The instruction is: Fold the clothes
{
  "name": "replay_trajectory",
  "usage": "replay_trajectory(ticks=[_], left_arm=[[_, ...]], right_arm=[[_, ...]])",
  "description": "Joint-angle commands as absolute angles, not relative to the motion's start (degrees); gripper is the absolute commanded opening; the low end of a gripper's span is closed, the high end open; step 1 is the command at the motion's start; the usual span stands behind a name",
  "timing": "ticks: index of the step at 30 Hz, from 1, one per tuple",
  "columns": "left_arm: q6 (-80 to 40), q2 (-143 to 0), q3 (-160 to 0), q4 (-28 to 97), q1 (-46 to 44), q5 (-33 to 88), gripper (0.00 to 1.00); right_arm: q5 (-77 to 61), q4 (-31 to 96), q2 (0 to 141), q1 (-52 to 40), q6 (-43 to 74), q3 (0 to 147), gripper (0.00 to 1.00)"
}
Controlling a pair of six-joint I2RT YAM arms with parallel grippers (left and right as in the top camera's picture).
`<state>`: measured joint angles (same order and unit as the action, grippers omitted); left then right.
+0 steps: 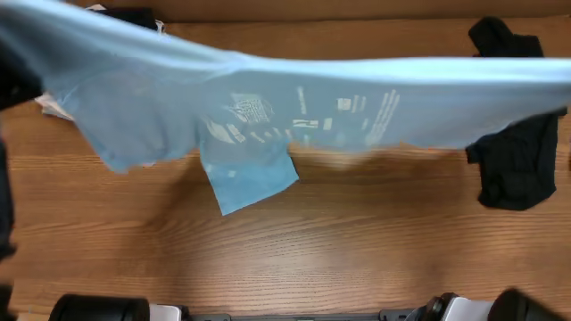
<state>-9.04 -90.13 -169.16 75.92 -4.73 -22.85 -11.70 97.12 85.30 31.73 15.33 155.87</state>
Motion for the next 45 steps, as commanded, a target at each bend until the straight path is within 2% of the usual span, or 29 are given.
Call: replay_trajectory(ticks=[1, 9, 16, 22, 28, 35, 39, 45], left_arm=[[-7.7, -85.9, -169.7, 74.4, -4.1, -29.8, 0.04], [-3.8, -77.5, -169.7, 73.5, -4.1, -30.7, 0.04], [-1.9, -76.5, -168.3, 72.3, -4.1, -32.9, 0.04], [-1.2, -77.9, -158.4, 69.5, -4.1, -34.9, 0.04], [-1.3, -85.0, -150.0, 69.4, -4.1, -34.8, 0.04], [-1.8, -99.0, -147.9, 72.0, -4.1, -34.5, 0.04], [-2.4, -107.6, -147.9, 71.9, -4.1, -33.0, 0.04], [-2.3, -119.4, -147.9, 67.0, -2.9, -26.3, 0.04]], right_arm=[[-11.2, 97.0, 78.0, 34.4, 14.8, 158.1, 0.04], [-6.9, 97.0, 69.7, 34.6, 15.3, 158.1, 0.04], [-6.9, 96.9, 71.1, 34.6, 15.2, 155.7, 0.04], [-9.2, 97.0, 75.3, 34.6, 14.4, 150.5, 0.04], [-14.8, 97.0, 82.0, 34.6, 11.4, 144.0, 0.04], [-16.0, 94.1, 93.9, 30.8, 7.1, 134.5, 0.04], [-16.0, 86.5, 101.2, 26.6, 7.0, 127.7, 0.04], [-16.0, 67.5, 111.7, 20.0, 7.7, 120.0, 0.04]])
